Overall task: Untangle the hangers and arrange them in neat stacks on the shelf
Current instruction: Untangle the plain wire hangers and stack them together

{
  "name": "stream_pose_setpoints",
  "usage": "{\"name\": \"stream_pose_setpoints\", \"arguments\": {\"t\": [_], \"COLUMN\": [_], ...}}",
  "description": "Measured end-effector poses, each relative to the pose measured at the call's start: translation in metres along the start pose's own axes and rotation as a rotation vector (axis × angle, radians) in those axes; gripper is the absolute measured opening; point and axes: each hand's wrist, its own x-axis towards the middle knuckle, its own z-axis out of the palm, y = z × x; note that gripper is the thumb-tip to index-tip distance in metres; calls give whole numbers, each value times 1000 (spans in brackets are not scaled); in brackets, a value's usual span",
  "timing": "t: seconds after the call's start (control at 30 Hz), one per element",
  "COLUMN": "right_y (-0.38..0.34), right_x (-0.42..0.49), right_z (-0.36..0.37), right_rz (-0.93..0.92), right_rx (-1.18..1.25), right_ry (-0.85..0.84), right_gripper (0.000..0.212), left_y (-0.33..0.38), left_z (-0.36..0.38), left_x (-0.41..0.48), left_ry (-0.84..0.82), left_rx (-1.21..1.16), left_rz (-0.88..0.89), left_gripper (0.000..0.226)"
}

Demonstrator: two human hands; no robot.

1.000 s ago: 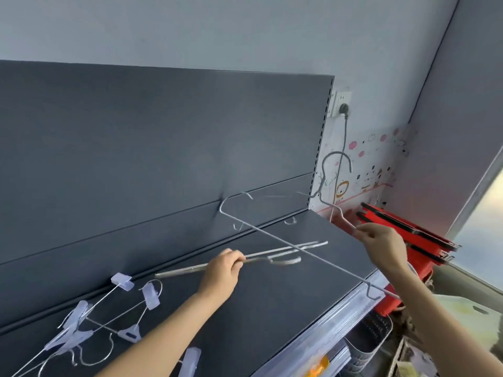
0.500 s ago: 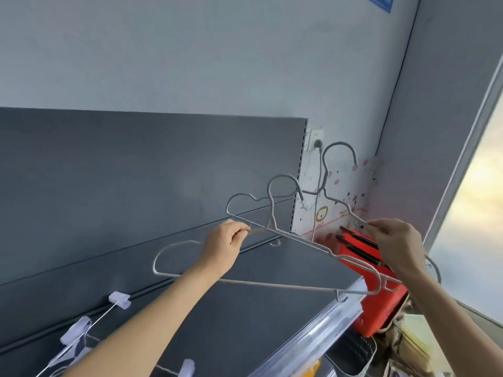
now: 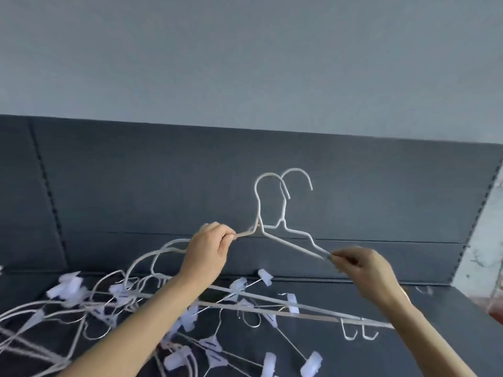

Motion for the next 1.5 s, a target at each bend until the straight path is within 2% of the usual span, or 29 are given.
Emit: {"name": "stream_pose_setpoints", "arguments": {"t": [0.17,0.33,0.47,0.57,0.7,0.87,1.0,1.13,1.27,1.4,1.5], "right_y": [-83,-175,-254,-311,-380,-451,-495,-524,-542,-572,-597], "right_x": [8,-5,-32,-57,-91,-119,-124,-123,-112,-85,-52], "right_z": [58,117,179,228,294,349,378,417,469,521,569], "right_rz": [-134,-307,-445,-479,-525,-503,-483,-507,-616,-736,-737], "right_rx": [217,294,299,320,298,268,315,268,109,17,-11], "right_ry": [-219,-371,-449,-526,-642,-826,-896,-900,-772,-615,-636], "right_gripper": [20,9,15,15,25,20,15,20,41,28,26], "left_y": [-50,-97,-145,-192,-246,-287,-314,-342,-380,-430,-481], "left_z": [-88,-179,-261,-327,-409,-467,-490,-508,-523,-528,-529], "left_x": [-34,-80,-129,-177,-242,-295,-318,-327,-323,-295,-272], "left_ry": [188,268,271,222,166,126,165,184,190,181,191], "left_rx": [167,310,484,468,457,412,398,383,363,345,324], "left_rz": [-68,-172,-289,-378,-525,-659,-725,-774,-836,-873,-933], "left_gripper": [25,19,22,23,16,9,7,7,10,15,31]}}
